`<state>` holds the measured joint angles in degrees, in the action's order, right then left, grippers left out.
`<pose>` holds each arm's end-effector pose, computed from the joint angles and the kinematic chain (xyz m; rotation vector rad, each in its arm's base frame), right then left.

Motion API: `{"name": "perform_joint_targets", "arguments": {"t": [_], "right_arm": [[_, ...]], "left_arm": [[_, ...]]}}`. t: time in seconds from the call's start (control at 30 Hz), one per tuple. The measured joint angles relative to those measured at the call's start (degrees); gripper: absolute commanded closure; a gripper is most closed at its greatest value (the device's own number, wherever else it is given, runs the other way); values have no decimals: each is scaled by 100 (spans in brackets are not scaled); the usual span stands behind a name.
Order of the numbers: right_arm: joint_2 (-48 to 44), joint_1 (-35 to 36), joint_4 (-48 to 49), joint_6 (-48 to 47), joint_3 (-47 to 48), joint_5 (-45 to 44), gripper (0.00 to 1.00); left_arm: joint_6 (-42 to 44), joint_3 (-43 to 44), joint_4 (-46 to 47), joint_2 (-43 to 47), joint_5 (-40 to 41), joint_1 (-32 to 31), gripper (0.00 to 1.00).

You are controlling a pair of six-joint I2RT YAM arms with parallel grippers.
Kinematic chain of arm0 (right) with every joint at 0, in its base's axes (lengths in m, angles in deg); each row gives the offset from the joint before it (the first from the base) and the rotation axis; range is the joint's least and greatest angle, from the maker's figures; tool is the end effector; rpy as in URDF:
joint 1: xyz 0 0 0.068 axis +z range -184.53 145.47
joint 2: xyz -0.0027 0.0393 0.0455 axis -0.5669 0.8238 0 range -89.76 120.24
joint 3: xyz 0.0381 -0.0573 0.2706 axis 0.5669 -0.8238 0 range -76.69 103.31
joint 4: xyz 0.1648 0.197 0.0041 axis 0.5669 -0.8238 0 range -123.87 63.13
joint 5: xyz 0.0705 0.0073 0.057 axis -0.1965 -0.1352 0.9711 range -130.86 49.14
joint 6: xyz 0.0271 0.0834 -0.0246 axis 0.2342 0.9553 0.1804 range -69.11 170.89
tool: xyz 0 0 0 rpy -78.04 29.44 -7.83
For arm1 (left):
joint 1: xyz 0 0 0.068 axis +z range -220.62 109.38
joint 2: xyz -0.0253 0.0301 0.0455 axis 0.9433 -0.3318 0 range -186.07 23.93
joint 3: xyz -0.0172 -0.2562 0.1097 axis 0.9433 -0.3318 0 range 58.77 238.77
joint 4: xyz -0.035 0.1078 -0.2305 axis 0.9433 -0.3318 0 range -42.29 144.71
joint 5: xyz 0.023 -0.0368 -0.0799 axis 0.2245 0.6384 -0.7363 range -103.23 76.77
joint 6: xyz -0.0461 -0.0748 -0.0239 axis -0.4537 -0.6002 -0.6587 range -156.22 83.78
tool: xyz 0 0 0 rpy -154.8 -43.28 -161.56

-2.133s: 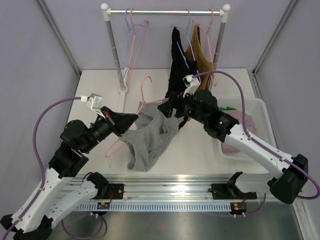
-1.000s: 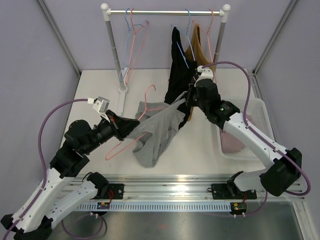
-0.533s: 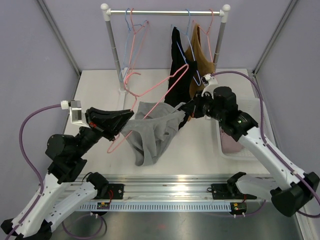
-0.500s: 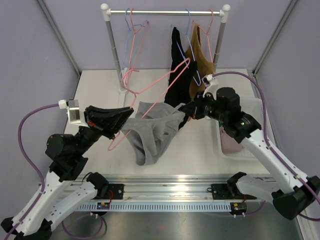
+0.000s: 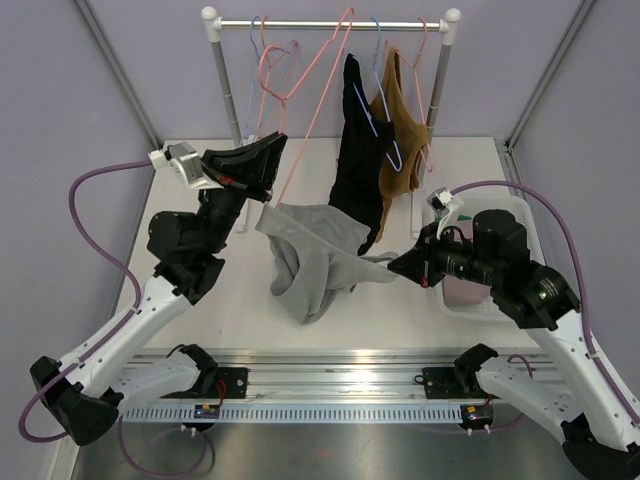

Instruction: Remove the tank top from the hanger

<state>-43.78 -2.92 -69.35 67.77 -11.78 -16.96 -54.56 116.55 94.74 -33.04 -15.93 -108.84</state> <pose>0.1325 0.1204 0.3834 -0.5456 2.0001 0.9486 0.1777 -0.1449 0.5055 0.1994 0.8722 -0.9439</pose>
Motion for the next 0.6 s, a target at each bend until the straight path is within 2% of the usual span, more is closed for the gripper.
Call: {"name": "perform_joint_targets", "arguments": {"t": [0.23, 0.33, 0.4, 0.5, 0.6], "right_arm": [[0, 9, -109, 35, -79, 114, 100], [221, 190, 2, 31, -273, 111, 100], [570, 651, 83, 48, -411, -111, 100], [1311, 1408, 92, 87, -490, -782, 100], [1637, 1587, 35, 170, -876, -1456, 100]], "left_arm": [[-13, -184, -579, 452, 721, 0, 100], [-63, -820, 74, 758, 756, 0, 100], [-105, -1268, 669, 798, 756, 0, 100], [-92, -1401, 1095, 520, 772, 0, 100], [61, -1307, 1252, 238, 868, 0, 100]]}}
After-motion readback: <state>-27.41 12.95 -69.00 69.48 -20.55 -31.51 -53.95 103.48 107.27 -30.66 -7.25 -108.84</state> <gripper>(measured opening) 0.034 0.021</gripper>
